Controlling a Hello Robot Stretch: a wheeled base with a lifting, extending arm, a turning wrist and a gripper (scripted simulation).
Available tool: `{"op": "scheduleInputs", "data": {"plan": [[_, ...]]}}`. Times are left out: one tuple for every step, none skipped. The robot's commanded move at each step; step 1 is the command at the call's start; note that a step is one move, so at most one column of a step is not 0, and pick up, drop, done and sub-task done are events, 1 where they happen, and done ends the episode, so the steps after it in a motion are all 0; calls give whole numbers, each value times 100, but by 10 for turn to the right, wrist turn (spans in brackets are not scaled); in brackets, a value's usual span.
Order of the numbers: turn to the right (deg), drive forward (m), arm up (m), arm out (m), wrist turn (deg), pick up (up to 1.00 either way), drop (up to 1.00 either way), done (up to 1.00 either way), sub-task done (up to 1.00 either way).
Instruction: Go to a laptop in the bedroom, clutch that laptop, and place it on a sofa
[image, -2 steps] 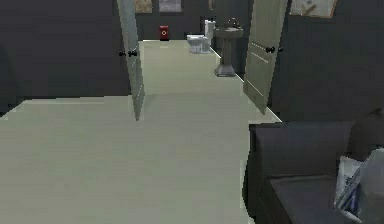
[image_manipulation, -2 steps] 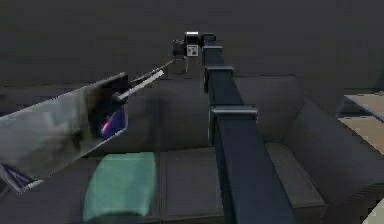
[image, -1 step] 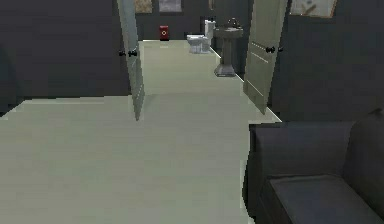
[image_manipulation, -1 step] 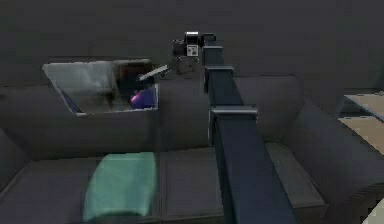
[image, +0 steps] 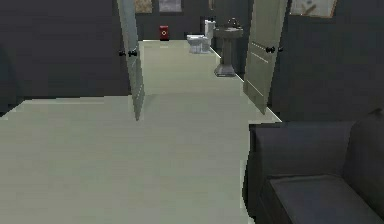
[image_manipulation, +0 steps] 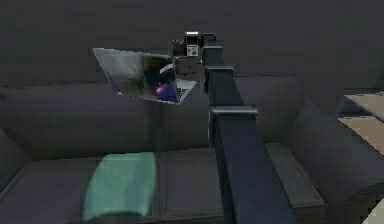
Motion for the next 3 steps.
{"op": "scheduleInputs", "data": {"plan": [[0, 0, -30, 0, 0, 0, 0, 0, 0], [0, 0, -50, 0, 0, 0, 0, 0, 0], [0, 0, 0, 0, 0, 0, 100, 0, 0]]}}
